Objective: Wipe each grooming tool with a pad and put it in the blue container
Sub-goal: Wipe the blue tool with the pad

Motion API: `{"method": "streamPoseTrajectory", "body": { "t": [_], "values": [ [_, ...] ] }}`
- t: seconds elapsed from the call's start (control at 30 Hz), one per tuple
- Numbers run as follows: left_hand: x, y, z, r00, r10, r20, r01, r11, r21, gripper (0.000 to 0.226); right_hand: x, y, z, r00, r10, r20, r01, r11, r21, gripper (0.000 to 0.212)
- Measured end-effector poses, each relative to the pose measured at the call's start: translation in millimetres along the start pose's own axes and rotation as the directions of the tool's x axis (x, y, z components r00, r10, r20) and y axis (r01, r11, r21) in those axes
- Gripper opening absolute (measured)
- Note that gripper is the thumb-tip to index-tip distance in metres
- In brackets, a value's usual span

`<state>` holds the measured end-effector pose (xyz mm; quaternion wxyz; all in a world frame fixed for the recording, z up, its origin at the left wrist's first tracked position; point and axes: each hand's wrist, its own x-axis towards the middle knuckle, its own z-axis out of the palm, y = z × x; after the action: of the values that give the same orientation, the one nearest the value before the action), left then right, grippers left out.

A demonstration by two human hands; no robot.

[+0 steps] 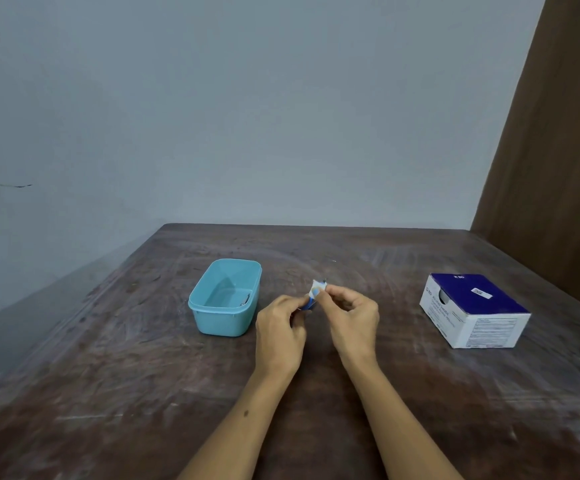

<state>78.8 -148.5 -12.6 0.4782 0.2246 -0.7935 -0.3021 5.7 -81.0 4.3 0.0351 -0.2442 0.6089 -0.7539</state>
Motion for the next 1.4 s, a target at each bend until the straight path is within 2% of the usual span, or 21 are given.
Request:
{"method": "streamPoseTrajectory", "body": {
  "t": [0.2,0.4,0.57,0.87,1.03,1.2,1.33,1.4],
  "values": [
    [-0.5,0.0,1.8,1.0,0.016,0.02,-0.016,1.0,-0.006,0.039,3.3,-0.2,-2.2,0.992,-0.021,-0.121,0.027,0.999,0.041,0.005],
    [-0.1,0.1,1.0,1.0,0.008,-0.005,-0.008,1.0,-0.013,0.035,1.2,2.3,-0.2,1.0,0.014,0.011,-0.014,1.0,0.013,0.012],
    [-1.1,1.3,3.1,1.0,0.018,0.017,-0.018,0.999,-0.042,0.028,2.5,-0.1,-2.8,0.997,-0.009,-0.079,0.013,0.999,0.041,0.007],
    [-1.2,1.7,2.4,0.998,0.06,0.03,-0.061,0.998,0.013,0.024,4.8,0.3,-3.2,0.987,-0.021,-0.158,0.03,0.998,0.059,0.008],
    [-0.6,-0.2,1.7,0.998,0.053,0.016,-0.053,0.999,0.003,0.026,0.9,2.1,-0.2,1.0,0.008,-0.02,-0.008,0.999,0.033,0.011],
    [-1.0,2.1,2.7,0.997,0.063,0.033,-0.063,0.998,-0.001,0.025,3.4,1.3,-2.9,0.995,-0.016,-0.098,0.02,0.999,0.035,0.007],
    [0.1,-0.2,0.6,0.998,0.063,-0.004,-0.063,0.998,0.008,0.025,0.4,4.4,1.7,1.0,0.015,0.023,-0.015,1.0,-0.004,0.008],
    [0.4,0.5,0.6,0.998,0.065,-0.005,-0.065,0.998,0.005,0.025,0.9,5.0,1.8,1.0,0.012,0.015,-0.012,1.0,-0.017,0.008]
  ]
}}
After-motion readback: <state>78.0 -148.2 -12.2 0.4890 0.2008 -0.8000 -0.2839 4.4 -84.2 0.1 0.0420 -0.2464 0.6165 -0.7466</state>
